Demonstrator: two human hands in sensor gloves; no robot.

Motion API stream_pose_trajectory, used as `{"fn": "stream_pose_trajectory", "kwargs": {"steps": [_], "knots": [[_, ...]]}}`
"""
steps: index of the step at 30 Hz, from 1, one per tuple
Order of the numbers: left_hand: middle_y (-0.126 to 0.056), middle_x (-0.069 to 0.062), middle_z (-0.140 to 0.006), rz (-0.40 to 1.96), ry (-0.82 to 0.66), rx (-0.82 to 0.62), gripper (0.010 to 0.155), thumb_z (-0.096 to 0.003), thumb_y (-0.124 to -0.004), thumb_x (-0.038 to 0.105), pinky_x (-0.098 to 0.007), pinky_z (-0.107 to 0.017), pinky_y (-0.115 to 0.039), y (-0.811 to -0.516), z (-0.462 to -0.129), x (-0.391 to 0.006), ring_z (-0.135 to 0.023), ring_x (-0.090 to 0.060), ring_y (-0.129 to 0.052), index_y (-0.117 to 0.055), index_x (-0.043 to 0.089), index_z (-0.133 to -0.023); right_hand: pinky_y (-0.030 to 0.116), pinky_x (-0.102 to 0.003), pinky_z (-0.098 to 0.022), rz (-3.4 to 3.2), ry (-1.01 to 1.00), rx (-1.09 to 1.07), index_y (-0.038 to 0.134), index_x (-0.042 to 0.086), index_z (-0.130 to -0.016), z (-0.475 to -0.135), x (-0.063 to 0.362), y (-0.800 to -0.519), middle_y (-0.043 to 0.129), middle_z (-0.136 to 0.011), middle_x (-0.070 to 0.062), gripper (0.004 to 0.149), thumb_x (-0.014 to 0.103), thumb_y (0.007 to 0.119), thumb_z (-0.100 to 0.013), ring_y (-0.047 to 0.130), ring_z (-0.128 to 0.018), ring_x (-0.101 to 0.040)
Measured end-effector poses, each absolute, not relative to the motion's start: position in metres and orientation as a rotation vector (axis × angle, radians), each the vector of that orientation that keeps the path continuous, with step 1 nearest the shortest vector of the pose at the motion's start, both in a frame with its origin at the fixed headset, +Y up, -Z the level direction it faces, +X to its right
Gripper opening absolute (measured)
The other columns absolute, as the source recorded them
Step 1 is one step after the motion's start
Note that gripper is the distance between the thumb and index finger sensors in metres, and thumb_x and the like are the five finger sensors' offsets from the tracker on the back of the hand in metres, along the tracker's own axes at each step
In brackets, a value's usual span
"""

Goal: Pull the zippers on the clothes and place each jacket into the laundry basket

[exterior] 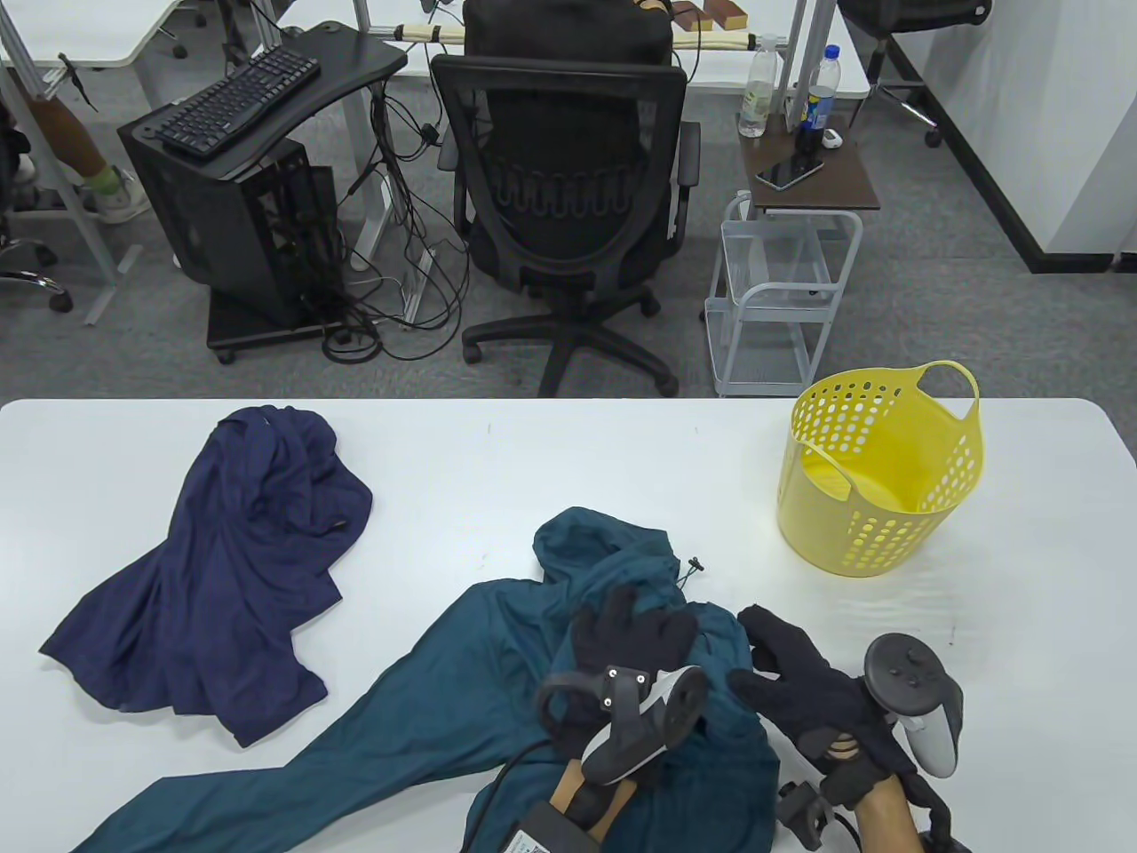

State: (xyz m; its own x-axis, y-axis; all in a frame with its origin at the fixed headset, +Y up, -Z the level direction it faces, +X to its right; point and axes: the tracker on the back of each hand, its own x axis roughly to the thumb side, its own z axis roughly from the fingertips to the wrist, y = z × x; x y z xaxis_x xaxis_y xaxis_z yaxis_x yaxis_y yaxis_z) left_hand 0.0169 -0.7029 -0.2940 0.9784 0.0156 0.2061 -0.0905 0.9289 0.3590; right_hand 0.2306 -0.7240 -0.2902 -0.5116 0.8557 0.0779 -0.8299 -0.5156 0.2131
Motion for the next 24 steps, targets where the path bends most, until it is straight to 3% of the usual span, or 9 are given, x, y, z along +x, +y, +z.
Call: {"fn": "stream_pose_trajectory", "kwargs": {"steps": [2,5,7,9,12,17,20,24], "knots": [[-0.100,0.021,-0.080,0.040,-0.204,0.386,0.049,-0.0365,-0.072,0.061,-0.062,-0.068,-0.063,-0.704,-0.293,0.015,-0.095,-0.023,-0.083,-0.083,0.048,-0.082,0.044,-0.075,-0.069,2.167,0.253,0.253,0.037,0.023,-0.116,-0.287,0.219,-0.721,0.044,-0.124,-0.007,0.104,0.078,0.083,-0.040,0.054,-0.105,-0.050],[-0.101,0.021,-0.079,0.069,-0.210,0.399,0.049,-0.0358,-0.072,0.062,-0.062,-0.067,-0.064,-0.705,-0.292,0.012,-0.094,-0.023,-0.083,-0.085,0.047,-0.081,0.046,-0.075,-0.068,2.269,0.306,0.266,0.033,0.020,-0.115,-0.286,0.199,-0.725,0.046,-0.123,-0.010,0.107,0.072,0.088,-0.040,0.073,-0.097,-0.043],[-0.101,0.021,-0.078,0.094,-0.205,0.404,0.051,-0.0356,-0.071,0.061,-0.062,-0.067,-0.063,-0.705,-0.291,0.008,-0.094,-0.023,-0.084,-0.085,0.045,-0.081,0.053,-0.071,-0.068,2.346,0.311,0.236,0.036,0.017,-0.113,-0.287,0.190,-0.731,0.056,-0.118,-0.010,0.097,0.059,0.090,-0.045,0.085,-0.087,-0.034],[-0.102,0.020,-0.077,0.121,-0.189,0.412,0.051,-0.0353,-0.071,0.062,-0.063,-0.067,-0.064,-0.705,-0.292,0.002,-0.093,-0.023,-0.085,-0.087,0.044,-0.081,0.061,-0.067,-0.065,2.379,0.211,0.116,0.047,0.017,-0.111,-0.290,0.187,-0.736,0.077,-0.106,-0.008,0.082,0.043,0.091,-0.047,0.098,-0.069,-0.024],[-0.103,0.020,-0.076,0.176,-0.119,0.427,0.050,-0.0367,-0.069,0.060,-0.062,-0.066,-0.065,-0.703,-0.294,-0.012,-0.092,-0.023,-0.086,-0.087,0.043,-0.081,0.059,-0.069,-0.064,2.510,0.213,0.037,0.065,0.023,-0.105,-0.293,0.191,-0.737,0.098,-0.085,0.003,0.066,0.035,0.094,-0.047,0.099,-0.060,-0.021],[-0.103,0.020,-0.077,0.250,-0.034,0.407,0.050,-0.0375,-0.069,0.059,-0.062,-0.066,-0.065,-0.701,-0.303,-0.039,-0.092,-0.024,-0.086,-0.086,0.043,-0.082,0.054,-0.069,-0.067,2.595,0.132,-0.045,0.082,0.032,-0.094,-0.295,0.208,-0.737,0.099,-0.075,0.010,0.050,0.043,0.092,-0.047,0.093,-0.068,-0.021],[-0.102,0.020,-0.078,0.243,0.002,0.396,0.050,-0.0376,-0.070,0.059,-0.062,-0.066,-0.065,-0.705,-0.306,-0.050,-0.092,-0.024,-0.085,-0.085,0.044,-0.083,0.048,-0.072,-0.068,2.560,0.125,-0.061,0.084,0.033,-0.092,-0.296,0.224,-0.733,0.094,-0.079,0.007,0.046,0.041,0.090,-0.047,0.083,-0.083,-0.030],[-0.101,0.020,-0.080,0.196,0.020,0.401,0.049,-0.0377,-0.071,0.058,-0.062,-0.066,-0.065,-0.708,-0.310,-0.056,-0.092,-0.025,-0.084,-0.084,0.046,-0.084,0.046,-0.074,-0.068,2.628,0.011,-0.165,0.085,0.037,-0.090,-0.296,0.256,-0.724,0.086,-0.087,0.006,0.040,0.036,0.088,-0.049,0.074,-0.090,-0.036]]}}
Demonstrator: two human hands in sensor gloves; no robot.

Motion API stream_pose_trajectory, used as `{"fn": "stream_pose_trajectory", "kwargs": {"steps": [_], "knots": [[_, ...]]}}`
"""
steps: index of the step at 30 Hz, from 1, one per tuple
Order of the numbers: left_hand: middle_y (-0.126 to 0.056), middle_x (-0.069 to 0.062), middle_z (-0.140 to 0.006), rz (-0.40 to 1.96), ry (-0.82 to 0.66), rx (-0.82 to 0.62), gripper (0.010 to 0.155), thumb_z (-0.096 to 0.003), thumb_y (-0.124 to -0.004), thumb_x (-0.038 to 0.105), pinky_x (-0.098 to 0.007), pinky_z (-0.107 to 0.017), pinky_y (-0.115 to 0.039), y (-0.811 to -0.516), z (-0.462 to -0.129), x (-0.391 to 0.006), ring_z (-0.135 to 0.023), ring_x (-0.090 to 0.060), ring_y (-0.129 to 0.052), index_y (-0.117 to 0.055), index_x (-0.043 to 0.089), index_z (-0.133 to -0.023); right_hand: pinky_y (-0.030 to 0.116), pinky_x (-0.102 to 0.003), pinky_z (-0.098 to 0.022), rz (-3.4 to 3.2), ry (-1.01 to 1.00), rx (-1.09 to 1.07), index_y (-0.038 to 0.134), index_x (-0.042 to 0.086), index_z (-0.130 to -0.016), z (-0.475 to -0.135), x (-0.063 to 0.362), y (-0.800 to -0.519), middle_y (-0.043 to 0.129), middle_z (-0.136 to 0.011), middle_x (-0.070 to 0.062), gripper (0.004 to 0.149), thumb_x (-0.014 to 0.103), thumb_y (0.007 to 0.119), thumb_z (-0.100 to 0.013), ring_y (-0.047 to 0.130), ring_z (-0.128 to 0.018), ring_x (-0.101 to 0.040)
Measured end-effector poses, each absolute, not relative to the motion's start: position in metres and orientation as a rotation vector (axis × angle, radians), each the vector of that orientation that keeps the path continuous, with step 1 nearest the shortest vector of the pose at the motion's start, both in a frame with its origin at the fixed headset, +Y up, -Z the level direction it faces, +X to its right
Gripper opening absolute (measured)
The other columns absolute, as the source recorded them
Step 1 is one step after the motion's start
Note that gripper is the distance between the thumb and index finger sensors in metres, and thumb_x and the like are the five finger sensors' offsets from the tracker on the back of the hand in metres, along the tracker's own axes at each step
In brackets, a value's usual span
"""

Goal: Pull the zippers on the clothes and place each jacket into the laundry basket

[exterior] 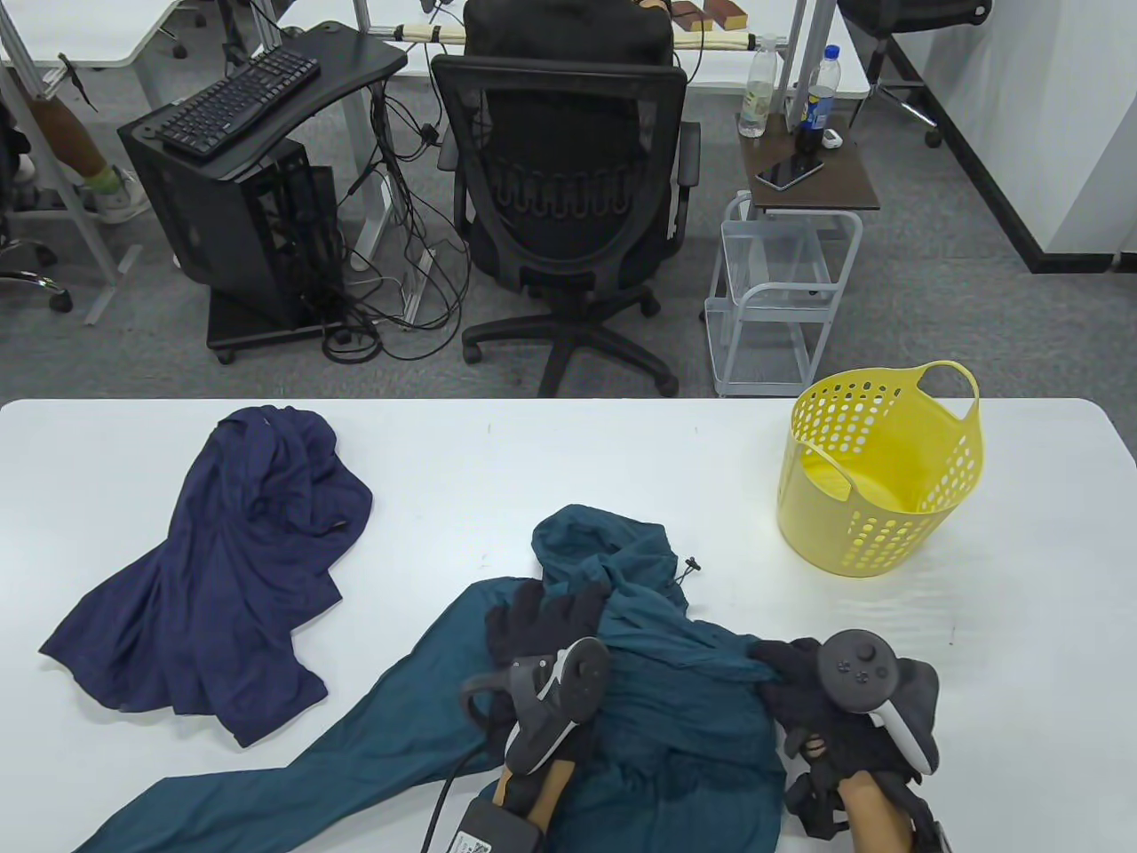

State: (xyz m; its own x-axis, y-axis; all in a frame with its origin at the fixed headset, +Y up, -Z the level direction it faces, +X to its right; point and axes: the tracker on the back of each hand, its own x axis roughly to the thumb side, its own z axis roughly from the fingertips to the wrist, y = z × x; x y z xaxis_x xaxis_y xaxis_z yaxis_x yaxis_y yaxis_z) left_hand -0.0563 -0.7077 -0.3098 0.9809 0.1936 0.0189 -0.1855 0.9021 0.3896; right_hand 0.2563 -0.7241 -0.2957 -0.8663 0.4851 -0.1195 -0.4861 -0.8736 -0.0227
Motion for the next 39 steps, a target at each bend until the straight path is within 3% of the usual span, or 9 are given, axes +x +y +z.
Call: {"fn": "stream_pose_trajectory", "kwargs": {"steps": [4,8,12,17,20,24,27,33,39], "knots": [[-0.100,0.020,-0.082,0.169,-0.012,0.386,0.049,-0.0372,-0.071,0.059,-0.061,-0.066,-0.065,-0.709,-0.308,-0.045,-0.093,-0.025,-0.083,-0.083,0.048,-0.084,0.043,-0.076,-0.068,2.528,-0.103,-0.238,0.079,0.034,-0.091,-0.292,0.280,-0.716,0.079,-0.109,0.000,0.039,0.037,0.082,-0.052,0.064,-0.103,-0.050],[-0.098,0.021,-0.085,0.143,-0.060,0.384,0.049,-0.0376,-0.070,0.060,-0.061,-0.067,-0.064,-0.708,-0.303,-0.029,-0.095,-0.024,-0.081,-0.082,0.051,-0.084,0.043,-0.074,-0.069,2.515,-0.341,-0.340,0.078,0.041,-0.091,-0.282,0.299,-0.702,0.094,-0.079,0.006,0.039,0.037,0.080,-0.052,0.086,-0.084,-0.033],[-0.079,0.014,-0.106,0.154,-0.152,0.240,0.064,-0.0345,-0.069,0.068,-0.069,-0.069,-0.052,-0.710,-0.302,-0.022,-0.105,-0.030,-0.063,-0.066,0.051,-0.096,0.030,-0.075,-0.070,2.665,-0.521,-0.543,0.082,0.045,-0.091,-0.269,0.317,-0.685,0.075,-0.094,0.004,0.040,0.032,0.078,-0.053,0.061,-0.093,-0.035],[-0.051,0.010,-0.119,0.254,-0.181,0.077,0.082,-0.0311,-0.069,0.073,-0.074,-0.070,-0.039,-0.700,-0.305,-0.049,-0.111,-0.034,-0.038,-0.044,0.049,-0.105,0.015,-0.077,-0.065,2.613,0.040,-0.652,0.064,0.027,-0.107,-0.271,0.323,-0.702,0.031,-0.122,-0.008,0.056,0.024,0.080,-0.054,0.016,-0.105,-0.049],[-0.057,0.010,-0.117,0.370,-0.049,0.030,0.071,-0.0371,-0.069,0.066,-0.073,-0.070,-0.040,-0.690,-0.308,-0.086,-0.110,-0.036,-0.043,-0.053,0.048,-0.104,0.014,-0.078,-0.064,2.586,0.025,-0.412,0.064,0.024,-0.107,-0.278,0.292,-0.701,0.032,-0.123,-0.008,0.057,0.024,0.081,-0.053,0.012,-0.105,-0.050],[-0.067,0.010,-0.114,0.439,0.024,0.008,0.059,-0.0420,-0.068,0.057,-0.073,-0.069,-0.042,-0.700,-0.316,-0.110,-0.108,-0.036,-0.053,-0.062,0.049,-0.100,0.022,-0.075,-0.067,2.594,-0.059,0.068,0.062,0.030,-0.108,-0.291,0.224,-0.704,0.035,-0.125,0.000,0.056,0.042,0.074,-0.055,0.020,-0.110,-0.045],[-0.066,0.013,-0.114,0.390,0.023,-0.042,0.056,-0.0431,-0.066,0.055,-0.072,-0.070,-0.042,-0.713,-0.323,-0.107,-0.108,-0.035,-0.054,-0.061,0.054,-0.099,0.019,-0.073,-0.070,2.543,0.128,0.328,0.050,0.036,-0.110,-0.306,0.171,-0.724,0.030,-0.125,0.010,0.060,0.045,0.070,-0.054,0.017,-0.112,-0.038],[-0.054,0.017,-0.120,0.312,-0.071,-0.184,0.057,-0.0427,-0.061,0.057,-0.069,-0.073,-0.042,-0.735,-0.332,-0.084,-0.110,-0.032,-0.053,-0.051,0.062,-0.099,0.045,-0.068,-0.071,2.711,0.578,0.535,0.071,0.032,-0.103,-0.300,0.135,-0.754,0.073,-0.114,0.003,0.051,0.042,0.071,-0.053,0.073,-0.102,-0.031],[-0.033,0.014,-0.123,0.172,-0.190,-0.430,0.061,-0.0410,-0.058,0.061,-0.067,-0.073,-0.042,-0.766,-0.329,-0.048,-0.112,-0.035,-0.038,-0.041,0.064,-0.099,0.053,-0.065,-0.069,2.574,0.781,0.430,0.080,0.026,-0.098,-0.299,0.161,-0.736,0.082,-0.108,-0.005,0.047,0.038,0.073,-0.053,0.080,-0.094,-0.038]]}}
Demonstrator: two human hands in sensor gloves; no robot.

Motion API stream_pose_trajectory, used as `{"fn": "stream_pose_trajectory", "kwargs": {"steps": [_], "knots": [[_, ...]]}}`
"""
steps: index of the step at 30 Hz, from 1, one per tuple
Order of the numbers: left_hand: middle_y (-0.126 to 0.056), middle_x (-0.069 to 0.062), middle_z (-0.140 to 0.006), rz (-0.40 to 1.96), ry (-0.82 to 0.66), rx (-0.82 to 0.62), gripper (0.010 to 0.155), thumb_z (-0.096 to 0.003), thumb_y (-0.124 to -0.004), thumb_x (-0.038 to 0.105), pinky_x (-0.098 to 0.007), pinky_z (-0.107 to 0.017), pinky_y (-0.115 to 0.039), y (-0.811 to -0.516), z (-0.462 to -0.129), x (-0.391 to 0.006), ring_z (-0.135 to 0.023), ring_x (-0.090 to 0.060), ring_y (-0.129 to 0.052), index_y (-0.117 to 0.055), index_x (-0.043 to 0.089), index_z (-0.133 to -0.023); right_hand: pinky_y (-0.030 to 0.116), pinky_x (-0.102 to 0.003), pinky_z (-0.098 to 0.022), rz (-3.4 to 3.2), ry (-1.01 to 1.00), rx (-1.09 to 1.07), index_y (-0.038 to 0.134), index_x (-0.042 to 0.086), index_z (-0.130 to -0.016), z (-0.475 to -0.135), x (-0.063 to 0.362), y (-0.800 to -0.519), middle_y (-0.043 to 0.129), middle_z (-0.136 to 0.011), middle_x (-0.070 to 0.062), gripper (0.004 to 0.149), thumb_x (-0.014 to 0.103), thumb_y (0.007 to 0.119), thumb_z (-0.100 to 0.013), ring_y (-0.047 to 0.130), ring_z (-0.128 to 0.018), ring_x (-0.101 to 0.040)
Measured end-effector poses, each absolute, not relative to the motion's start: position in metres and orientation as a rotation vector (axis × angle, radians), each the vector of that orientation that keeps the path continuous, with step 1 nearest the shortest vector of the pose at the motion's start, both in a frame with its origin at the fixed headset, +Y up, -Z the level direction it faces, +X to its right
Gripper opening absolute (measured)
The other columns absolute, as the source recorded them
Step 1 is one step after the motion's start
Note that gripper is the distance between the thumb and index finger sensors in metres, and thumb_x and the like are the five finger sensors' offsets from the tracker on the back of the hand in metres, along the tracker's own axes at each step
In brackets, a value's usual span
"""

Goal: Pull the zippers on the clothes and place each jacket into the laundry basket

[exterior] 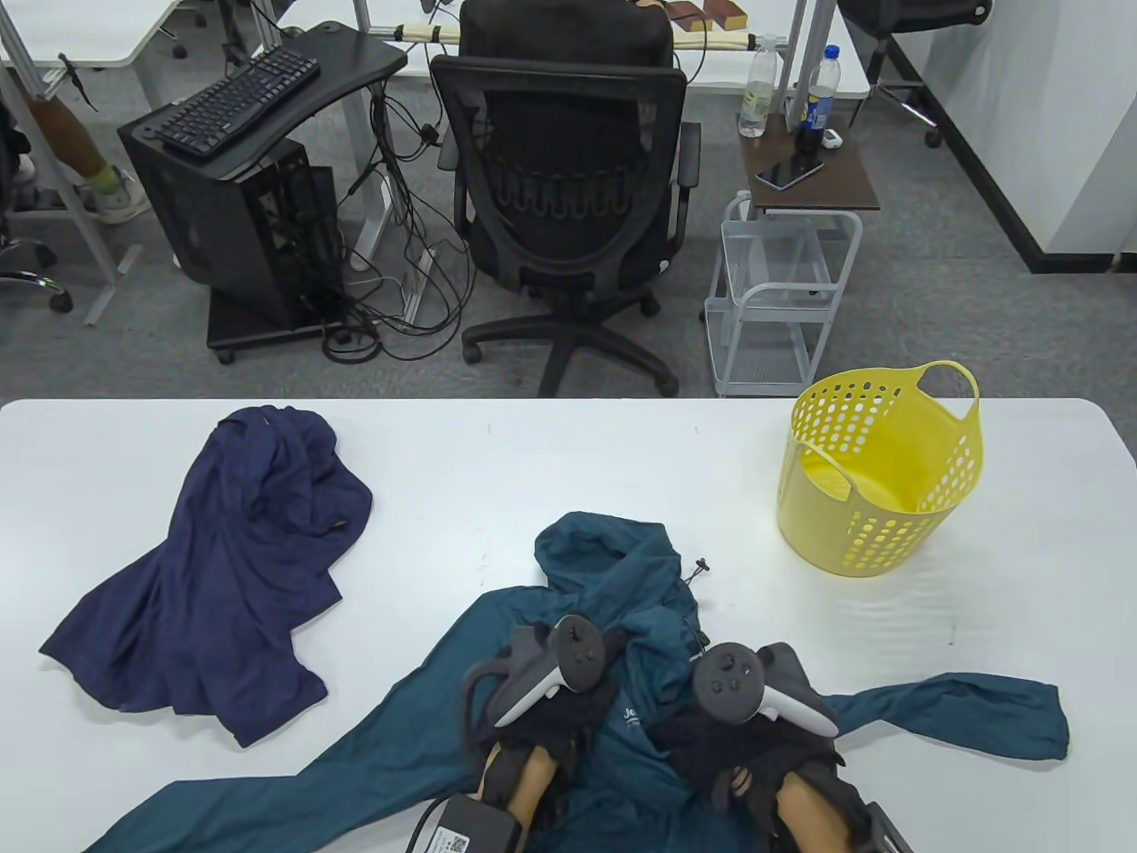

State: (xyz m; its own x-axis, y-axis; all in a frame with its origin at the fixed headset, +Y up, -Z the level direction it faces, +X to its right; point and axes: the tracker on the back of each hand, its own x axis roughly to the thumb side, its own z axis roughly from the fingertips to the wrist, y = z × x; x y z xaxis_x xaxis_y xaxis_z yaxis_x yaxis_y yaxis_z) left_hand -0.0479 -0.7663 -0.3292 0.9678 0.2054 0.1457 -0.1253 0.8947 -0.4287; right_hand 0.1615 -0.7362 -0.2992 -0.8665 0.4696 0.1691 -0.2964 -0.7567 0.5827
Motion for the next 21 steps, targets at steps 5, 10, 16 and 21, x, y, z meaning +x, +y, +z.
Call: {"fn": "stream_pose_trajectory", "kwargs": {"steps": [5,10,16,21], "knots": [[-0.027,0.010,-0.122,0.146,-0.234,-0.562,0.061,-0.0411,-0.056,0.061,-0.067,-0.071,-0.045,-0.777,-0.319,-0.034,-0.110,-0.039,-0.035,-0.039,0.062,-0.100,0.065,-0.059,-0.062,2.481,0.320,0.075,0.087,0.024,-0.091,-0.330,0.187,-0.686,0.091,-0.096,-0.007,0.042,0.036,0.073,-0.054,0.091,-0.078,-0.037],[-0.025,0.008,-0.122,0.077,-0.263,-0.636,0.061,-0.0413,-0.056,0.061,-0.067,-0.070,-0.048,-0.776,-0.307,-0.026,-0.110,-0.041,-0.032,-0.036,0.062,-0.099,0.060,-0.061,-0.066,2.584,0.066,-0.286,0.074,0.026,-0.101,-0.387,0.162,-0.689,0.075,-0.109,-0.005,0.053,0.047,0.078,-0.053,0.074,-0.093,-0.042],[-0.022,0.010,-0.121,-0.008,-0.311,-0.734,0.060,-0.0415,-0.057,0.060,-0.065,-0.070,-0.049,-0.772,-0.294,-0.016,-0.109,-0.040,-0.030,-0.038,0.061,-0.099,0.044,-0.067,-0.073,2.698,0.455,-0.290,0.039,0.029,-0.113,-0.446,0.132,-0.745,0.040,-0.124,-0.004,0.086,0.056,0.087,-0.046,0.045,-0.108,-0.045],[-0.025,0.009,-0.120,-0.013,-0.319,-0.743,0.060,-0.0407,-0.060,0.060,-0.066,-0.069,-0.052,-0.770,-0.291,-0.012,-0.108,-0.041,-0.034,-0.043,0.060,-0.098,0.072,-0.052,-0.060,2.817,0.649,-0.073,0.090,0.033,-0.084,-0.457,0.116,-0.758,0.097,-0.077,0.007,0.042,0.038,0.096,-0.043,0.096,-0.061,-0.023]]}}
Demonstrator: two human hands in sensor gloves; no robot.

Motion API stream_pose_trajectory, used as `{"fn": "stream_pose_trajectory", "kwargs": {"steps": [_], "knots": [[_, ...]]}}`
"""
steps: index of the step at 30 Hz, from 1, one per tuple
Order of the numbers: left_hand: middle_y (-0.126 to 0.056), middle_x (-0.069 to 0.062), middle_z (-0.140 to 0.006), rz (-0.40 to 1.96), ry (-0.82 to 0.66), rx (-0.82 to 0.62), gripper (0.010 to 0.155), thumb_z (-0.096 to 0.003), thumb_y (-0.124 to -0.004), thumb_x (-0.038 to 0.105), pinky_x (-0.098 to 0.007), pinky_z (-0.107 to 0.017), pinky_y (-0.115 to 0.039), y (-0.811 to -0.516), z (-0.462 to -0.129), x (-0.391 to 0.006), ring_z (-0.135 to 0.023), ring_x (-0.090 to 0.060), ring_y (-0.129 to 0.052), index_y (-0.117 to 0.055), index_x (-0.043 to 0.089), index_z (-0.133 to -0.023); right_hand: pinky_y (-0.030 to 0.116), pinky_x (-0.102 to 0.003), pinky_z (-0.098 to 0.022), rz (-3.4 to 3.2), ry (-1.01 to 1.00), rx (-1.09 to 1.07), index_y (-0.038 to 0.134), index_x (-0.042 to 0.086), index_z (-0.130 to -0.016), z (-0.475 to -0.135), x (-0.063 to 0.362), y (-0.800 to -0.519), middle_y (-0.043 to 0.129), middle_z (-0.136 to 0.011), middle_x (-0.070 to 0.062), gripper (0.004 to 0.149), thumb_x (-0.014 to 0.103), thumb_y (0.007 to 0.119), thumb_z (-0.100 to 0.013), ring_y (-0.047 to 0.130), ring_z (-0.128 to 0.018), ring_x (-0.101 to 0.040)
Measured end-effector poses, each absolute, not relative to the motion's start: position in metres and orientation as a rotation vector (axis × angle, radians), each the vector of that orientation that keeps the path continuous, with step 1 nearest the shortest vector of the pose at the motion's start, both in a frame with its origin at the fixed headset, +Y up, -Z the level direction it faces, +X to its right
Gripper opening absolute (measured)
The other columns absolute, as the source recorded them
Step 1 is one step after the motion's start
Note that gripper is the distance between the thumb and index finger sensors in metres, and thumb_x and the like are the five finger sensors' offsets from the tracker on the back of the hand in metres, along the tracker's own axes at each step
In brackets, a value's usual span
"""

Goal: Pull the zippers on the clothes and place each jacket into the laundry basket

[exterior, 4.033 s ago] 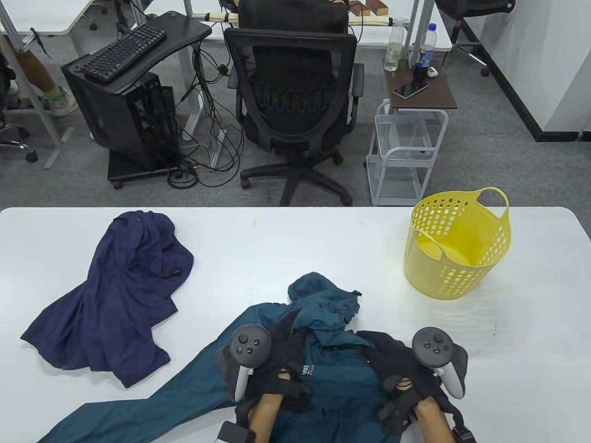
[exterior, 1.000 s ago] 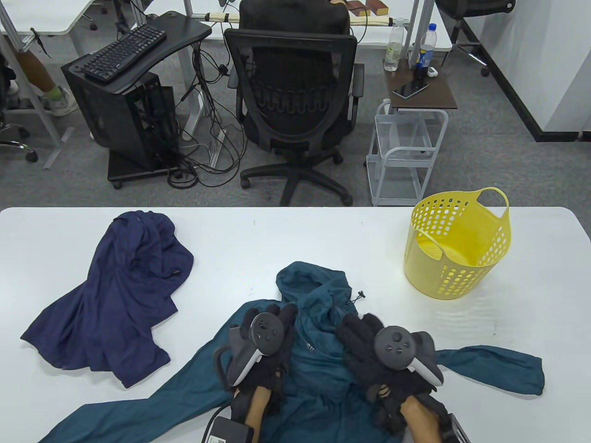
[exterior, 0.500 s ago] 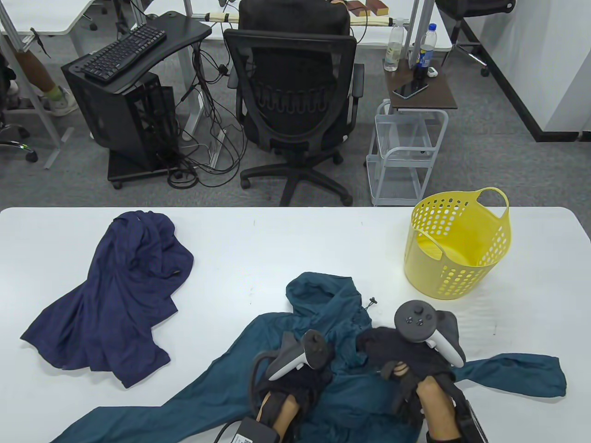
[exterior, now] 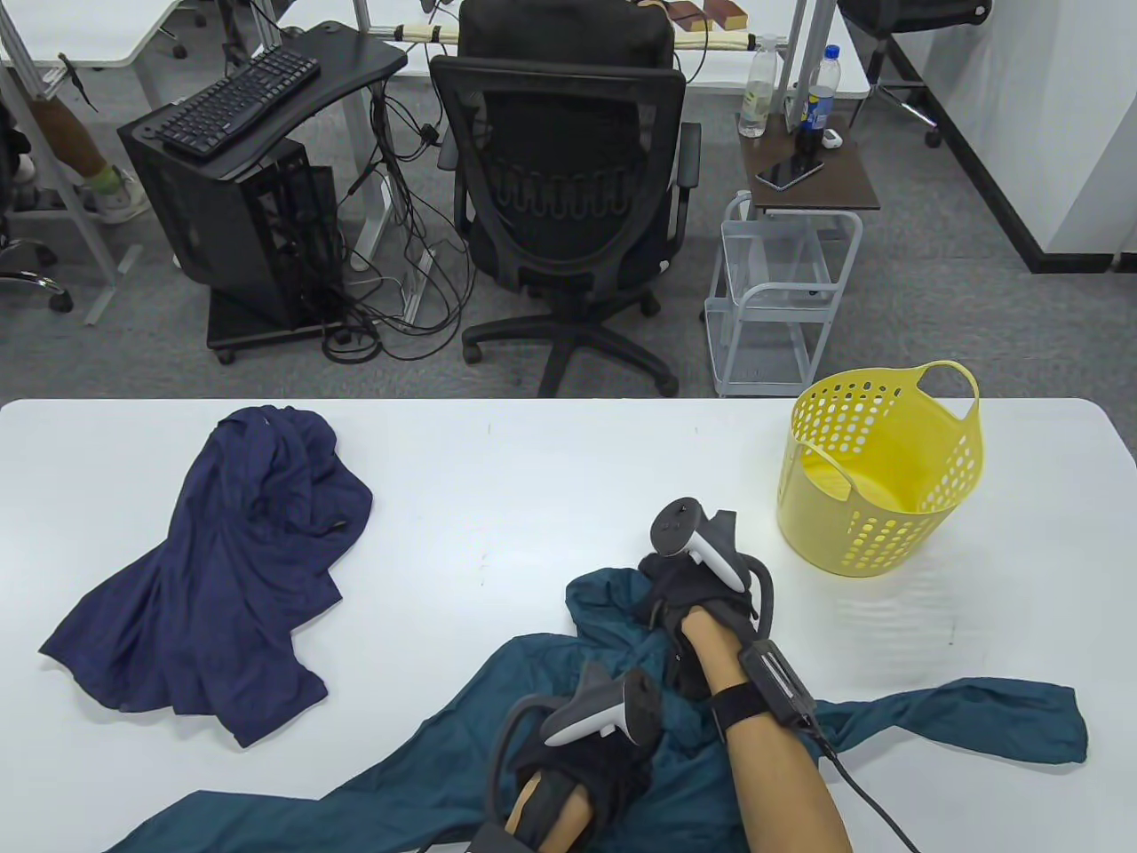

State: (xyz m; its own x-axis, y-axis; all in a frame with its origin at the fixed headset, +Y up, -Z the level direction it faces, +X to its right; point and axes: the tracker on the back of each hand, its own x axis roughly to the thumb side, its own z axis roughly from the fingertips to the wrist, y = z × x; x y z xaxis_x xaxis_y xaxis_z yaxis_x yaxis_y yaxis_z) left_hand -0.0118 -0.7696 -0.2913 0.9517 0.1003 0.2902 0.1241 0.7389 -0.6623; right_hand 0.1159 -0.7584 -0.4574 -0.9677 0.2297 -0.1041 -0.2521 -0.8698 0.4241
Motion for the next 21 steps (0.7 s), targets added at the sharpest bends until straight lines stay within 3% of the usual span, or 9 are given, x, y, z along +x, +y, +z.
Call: {"fn": "stream_pose_trajectory", "kwargs": {"steps": [1,3,7,9,11,13,16,18,21], "knots": [[-0.026,0.009,-0.120,-0.006,-0.319,-0.747,0.060,-0.0406,-0.060,0.060,-0.066,-0.068,-0.053,-0.769,-0.291,-0.012,-0.108,-0.040,-0.035,-0.044,0.060,-0.098,0.074,-0.049,-0.059,2.799,0.711,-0.024,0.089,0.035,-0.084,-0.458,0.115,-0.749,0.098,-0.075,0.009,0.041,0.041,0.094,-0.044,0.098,-0.059,-0.020],[-0.029,0.009,-0.121,0.010,-0.293,-0.739,0.060,-0.0408,-0.060,0.061,-0.065,-0.068,-0.054,-0.766,-0.291,-0.015,-0.108,-0.040,-0.038,-0.046,0.059,-0.099,0.076,-0.047,-0.058,2.672,0.516,-0.026,0.088,0.038,-0.083,-0.461,0.121,-0.725,0.097,-0.075,0.011,0.040,0.042,0.092,-0.044,0.099,-0.058,-0.018],[-0.033,0.005,-0.122,0.020,-0.118,-0.614,0.065,-0.0402,-0.057,0.064,-0.064,-0.065,-0.061,-0.755,-0.291,-0.024,-0.106,-0.044,-0.050,-0.038,0.057,-0.102,0.084,-0.039,-0.050,2.068,0.028,-0.263,0.082,0.042,-0.087,-0.460,0.155,-0.677,0.091,-0.080,0.012,0.038,0.043,0.087,-0.049,0.103,-0.049,-0.011],[-0.033,0.003,-0.122,0.061,-0.087,-0.541,0.067,-0.0397,-0.056,0.065,-0.063,-0.062,-0.065,-0.749,-0.292,-0.028,-0.105,-0.044,-0.054,-0.034,0.056,-0.102,0.085,-0.038,-0.051,1.889,-0.069,-0.392,0.076,0.043,-0.092,-0.456,0.166,-0.670,0.086,-0.088,0.012,0.041,0.044,0.082,-0.052,0.104,-0.053,-0.011],[-0.034,0.002,-0.122,0.097,-0.066,-0.511,0.068,-0.0393,-0.056,0.066,-0.063,-0.061,-0.066,-0.744,-0.291,-0.031,-0.104,-0.045,-0.055,-0.034,0.055,-0.103,0.084,-0.039,-0.056,1.812,-0.076,-0.404,0.050,0.039,-0.107,-0.455,0.173,-0.672,0.061,-0.111,0.003,0.060,0.055,0.072,-0.054,0.094,-0.079,-0.020],[-0.035,0.002,-0.122,0.115,-0.059,-0.521,0.069,-0.0392,-0.055,0.067,-0.063,-0.061,-0.067,-0.744,-0.290,-0.033,-0.104,-0.045,-0.057,-0.034,0.055,-0.103,0.075,-0.049,-0.063,1.760,-0.015,-0.343,0.033,0.028,-0.111,-0.457,0.176,-0.677,0.038,-0.119,-0.006,0.077,0.060,0.072,-0.053,0.069,-0.099,-0.035],[-0.035,0.001,-0.122,0.119,-0.036,-0.555,0.071,-0.0390,-0.055,0.068,-0.063,-0.062,-0.066,-0.746,-0.292,-0.037,-0.104,-0.044,-0.059,-0.032,0.053,-0.104,0.066,-0.051,-0.068,1.734,0.118,-0.248,0.029,0.023,-0.111,-0.454,0.178,-0.686,0.028,-0.119,-0.010,0.083,0.060,0.074,-0.052,0.052,-0.104,-0.044],[-0.038,0.001,-0.122,0.129,-0.022,-0.551,0.071,-0.0390,-0.055,0.068,-0.063,-0.062,-0.066,-0.745,-0.294,-0.043,-0.102,-0.043,-0.063,-0.032,0.053,-0.104,0.066,-0.052,-0.068,1.739,0.159,-0.215,0.029,0.023,-0.111,-0.450,0.181,-0.690,0.029,-0.120,-0.011,0.081,0.059,0.073,-0.053,0.052,-0.103,-0.044],[-0.047,-0.003,-0.121,0.159,-0.009,-0.578,0.070,-0.0393,-0.054,0.067,-0.063,-0.062,-0.066,-0.745,-0.298,-0.053,-0.100,-0.041,-0.070,-0.034,0.052,-0.105,0.072,-0.051,-0.061,1.836,0.139,-0.307,0.045,0.020,-0.110,-0.445,0.187,-0.694,0.045,-0.117,-0.012,0.067,0.044,0.075,-0.055,0.067,-0.095,-0.045]]}}
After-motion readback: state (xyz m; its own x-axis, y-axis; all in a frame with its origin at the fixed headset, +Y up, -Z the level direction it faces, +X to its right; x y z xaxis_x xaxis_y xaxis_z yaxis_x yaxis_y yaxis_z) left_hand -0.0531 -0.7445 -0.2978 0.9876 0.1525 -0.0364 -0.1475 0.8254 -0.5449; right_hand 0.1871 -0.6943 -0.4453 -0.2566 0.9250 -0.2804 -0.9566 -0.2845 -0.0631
